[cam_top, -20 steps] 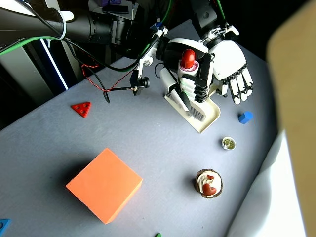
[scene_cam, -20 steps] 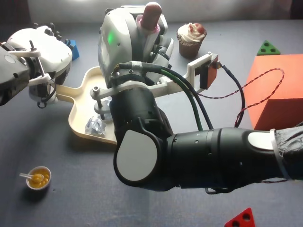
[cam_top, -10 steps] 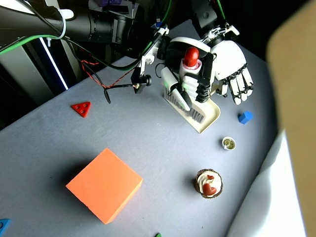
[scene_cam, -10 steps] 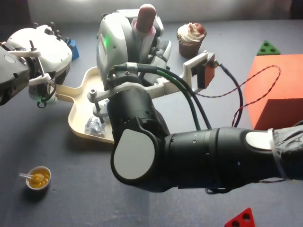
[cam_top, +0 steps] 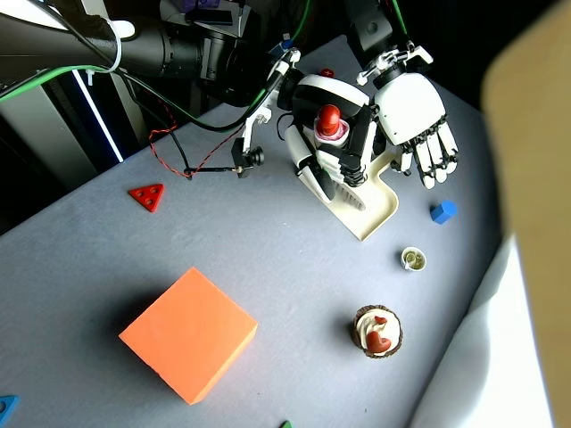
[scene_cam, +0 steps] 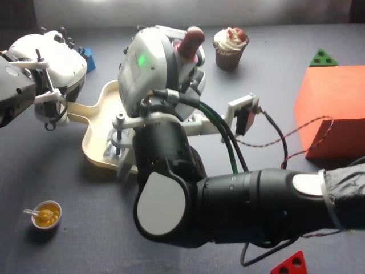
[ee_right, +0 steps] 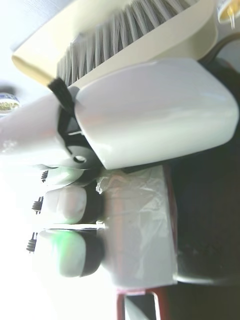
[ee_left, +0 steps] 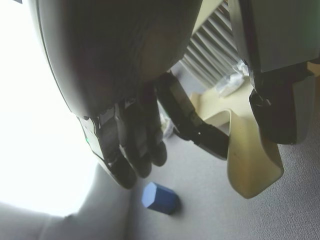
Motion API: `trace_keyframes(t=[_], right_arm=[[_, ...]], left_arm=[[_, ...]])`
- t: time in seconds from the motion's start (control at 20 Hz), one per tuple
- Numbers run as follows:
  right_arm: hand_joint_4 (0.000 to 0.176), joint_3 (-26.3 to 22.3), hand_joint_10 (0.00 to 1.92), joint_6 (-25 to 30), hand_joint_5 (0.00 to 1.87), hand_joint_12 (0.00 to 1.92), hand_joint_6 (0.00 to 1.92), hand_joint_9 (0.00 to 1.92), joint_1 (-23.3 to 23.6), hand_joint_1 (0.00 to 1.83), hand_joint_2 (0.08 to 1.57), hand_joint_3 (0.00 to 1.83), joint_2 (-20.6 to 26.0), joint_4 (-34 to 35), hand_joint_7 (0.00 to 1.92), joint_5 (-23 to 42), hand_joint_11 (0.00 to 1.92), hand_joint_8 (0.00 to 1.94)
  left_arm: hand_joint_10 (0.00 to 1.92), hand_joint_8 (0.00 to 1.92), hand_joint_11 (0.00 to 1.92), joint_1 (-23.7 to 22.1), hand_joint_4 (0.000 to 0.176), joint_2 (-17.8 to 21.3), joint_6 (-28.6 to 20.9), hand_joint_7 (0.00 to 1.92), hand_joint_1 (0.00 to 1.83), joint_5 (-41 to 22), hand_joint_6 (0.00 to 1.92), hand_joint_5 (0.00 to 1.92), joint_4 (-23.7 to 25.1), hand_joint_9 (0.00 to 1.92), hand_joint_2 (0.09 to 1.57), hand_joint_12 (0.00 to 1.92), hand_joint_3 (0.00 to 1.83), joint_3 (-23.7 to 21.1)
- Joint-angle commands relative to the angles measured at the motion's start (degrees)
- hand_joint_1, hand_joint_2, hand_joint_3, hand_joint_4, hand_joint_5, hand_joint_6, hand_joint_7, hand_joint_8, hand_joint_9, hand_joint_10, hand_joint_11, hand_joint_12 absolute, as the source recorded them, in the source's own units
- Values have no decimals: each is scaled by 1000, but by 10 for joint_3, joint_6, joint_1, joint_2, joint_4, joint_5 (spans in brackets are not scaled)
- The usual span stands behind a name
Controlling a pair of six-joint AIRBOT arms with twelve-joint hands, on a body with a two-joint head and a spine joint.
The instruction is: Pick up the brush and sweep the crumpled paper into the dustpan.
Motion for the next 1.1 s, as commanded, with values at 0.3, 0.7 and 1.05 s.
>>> trace_keyframes(t=[0.3, 0.7, 1.05], right_arm=[[0, 8, 1921, 58, 1267, 1921, 1921, 1415, -1, 1440, 1141, 0, -4, -88, 1343, -102, 1421, 1941], [0, -7, 1921, 55, 1254, 1921, 1921, 1375, 18, 1428, 1158, 4, 32, -129, 1324, -91, 1342, 1941], [0, -57, 1921, 2, 1269, 1921, 1921, 1388, 62, 1410, 1141, 0, 117, -133, 1327, 2, 1378, 1941]], left_arm=[[6, 5, 38, -8, 0, 6, 4, 402, 1119, -44, 824, 1075, 24, 322, 1075, 685, 0, 4], [0, 0, 23, -8, 0, 6, 4, 382, 1117, -45, 860, 1053, 24, 303, 1083, 688, 1, 5], [1, 2, 13, -9, 0, 7, 4, 371, 1110, -41, 871, 1047, 24, 289, 1087, 687, 0, 5]])
